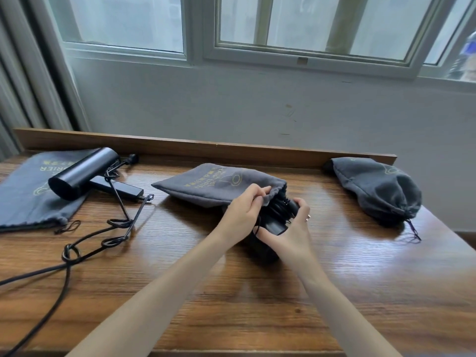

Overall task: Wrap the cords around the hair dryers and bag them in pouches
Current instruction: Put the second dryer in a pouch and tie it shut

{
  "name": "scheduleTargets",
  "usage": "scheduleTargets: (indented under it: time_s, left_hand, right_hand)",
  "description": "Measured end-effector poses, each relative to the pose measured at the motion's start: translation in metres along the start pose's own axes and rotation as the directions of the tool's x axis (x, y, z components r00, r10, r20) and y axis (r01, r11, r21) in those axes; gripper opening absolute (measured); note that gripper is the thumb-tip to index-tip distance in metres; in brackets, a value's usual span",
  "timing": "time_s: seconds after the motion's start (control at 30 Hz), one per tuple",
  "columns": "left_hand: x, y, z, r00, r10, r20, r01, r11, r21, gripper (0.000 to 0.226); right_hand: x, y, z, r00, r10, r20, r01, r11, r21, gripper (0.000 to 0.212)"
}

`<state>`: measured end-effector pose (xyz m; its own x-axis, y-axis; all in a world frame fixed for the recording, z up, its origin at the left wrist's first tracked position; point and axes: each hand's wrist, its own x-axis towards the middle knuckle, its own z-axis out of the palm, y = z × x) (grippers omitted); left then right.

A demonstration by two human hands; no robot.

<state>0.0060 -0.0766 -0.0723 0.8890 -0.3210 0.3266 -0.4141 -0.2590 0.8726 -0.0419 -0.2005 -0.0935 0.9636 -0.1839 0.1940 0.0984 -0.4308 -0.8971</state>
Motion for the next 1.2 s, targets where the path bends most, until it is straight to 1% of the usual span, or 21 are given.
scheduleTargets:
  time_s: [0.07,0.13,0.23,0.3,0.33,0.37,0.4,0.43,0.47,0.5,0.53,0.57,0.63,0.7,0.73,0.83,0.9,0.97,1.0,1.1,1.2]
  left_hand:
    - [-0.003,0.006,-0.001,0.999,0.008,0.032,-0.006,0.999,-0.054,0.020]
    - [-0.009,0.009,0.000,0.994,0.033,0.107,-0.022,0.995,-0.099,0.022]
    - [-0.018,0.002,0.000,0.977,0.069,0.201,-0.053,0.995,-0.081,0.023]
    - [-0.019,-0.001,-0.006,0.973,0.073,0.219,-0.061,0.996,-0.060,0.021]
    - [-0.020,-0.001,-0.008,0.976,0.068,0.207,-0.062,0.998,-0.034,0.019]
    - [-0.019,0.001,-0.011,0.982,0.058,0.178,-0.067,0.997,0.048,0.018]
    - [-0.017,0.003,-0.014,0.992,0.051,0.118,-0.075,0.975,0.211,0.025]
    - [-0.014,0.007,-0.016,0.998,0.058,0.037,-0.068,0.894,0.443,0.038]
    - [-0.010,0.013,-0.018,0.994,0.096,-0.057,-0.033,0.741,0.671,0.048]
    - [-0.004,0.020,-0.018,0.979,0.165,-0.118,-0.003,0.593,0.805,0.053]
    - [0.003,0.027,-0.017,0.969,0.215,-0.125,-0.008,0.528,0.849,0.054]
    - [0.010,0.030,-0.013,0.969,0.235,-0.077,-0.058,0.519,0.853,0.052]
    - [0.027,0.024,-0.004,0.980,0.183,0.076,-0.167,0.557,0.813,0.040]
    - [0.035,0.016,0.003,0.988,0.082,0.132,-0.154,0.621,0.769,0.030]
    - [0.037,0.012,0.006,0.991,0.067,0.120,-0.135,0.646,0.751,0.027]
    - [0.039,0.007,0.007,0.993,0.099,0.060,-0.113,0.709,0.696,0.026]
    - [0.042,0.006,0.006,0.992,0.129,0.012,-0.105,0.747,0.656,0.025]
    - [0.041,0.006,0.009,0.982,0.183,-0.044,-0.122,0.797,0.592,0.023]
    - [0.040,0.007,0.012,0.976,0.214,-0.048,-0.151,0.816,0.558,0.023]
    - [0.034,0.011,0.018,0.963,0.270,0.021,-0.245,0.837,0.490,0.021]
    - [0.029,0.011,0.009,0.965,0.257,0.054,-0.254,0.863,0.437,0.019]
  right_hand:
    - [0.005,0.002,0.001,0.999,0.036,0.000,-0.036,0.999,0.027,0.090]
    - [0.010,0.003,0.000,0.996,0.091,-0.001,-0.090,0.988,0.125,0.088]
    - [0.017,0.007,0.000,0.990,0.138,0.017,-0.139,0.962,0.235,0.084]
    - [0.019,0.008,0.001,0.988,0.153,0.013,-0.151,0.950,0.272,0.082]
    - [0.019,0.009,0.002,0.988,0.156,0.002,-0.151,0.953,0.263,0.085]
    - [0.017,0.008,0.003,0.988,0.154,-0.010,-0.148,0.962,0.229,0.089]
    - [0.015,0.006,0.004,0.989,0.149,-0.017,-0.143,0.972,0.184,0.092]
    - [0.013,0.004,0.005,0.990,0.137,-0.016,-0.133,0.981,0.140,0.094]
    - [0.011,0.001,0.005,0.993,0.120,-0.011,-0.118,0.988,0.101,0.095]
    - [0.010,0.000,0.007,0.995,0.101,-0.008,-0.100,0.992,0.071,0.096]
    - [0.008,-0.002,0.008,0.997,0.079,-0.007,-0.079,0.995,0.057,0.099]
    - [0.008,-0.002,0.010,0.998,0.063,-0.007,-0.063,0.997,0.054,0.101]
    - [0.008,-0.002,0.013,0.998,0.059,0.014,-0.060,0.997,0.051,0.104]
    - [0.009,0.001,0.014,0.995,0.087,0.056,-0.091,0.994,0.066,0.110]
    - [0.010,0.003,0.013,0.992,0.101,0.073,-0.107,0.991,0.082,0.113]
    - [0.013,0.008,0.006,0.980,0.129,0.148,-0.141,0.988,0.069,0.118]
    - [0.014,0.010,0.004,0.971,0.135,0.198,-0.150,0.986,0.067,0.118]
    - [0.013,0.011,0.005,0.972,0.113,0.207,-0.133,0.988,0.085,0.115]
    - [0.011,0.009,0.007,0.975,0.102,0.199,-0.124,0.987,0.103,0.114]
    - [0.008,0.006,0.014,0.982,0.123,0.142,-0.153,0.963,0.224,0.115]
    - [0.010,0.002,0.017,0.973,0.196,0.120,-0.226,0.907,0.354,0.127]
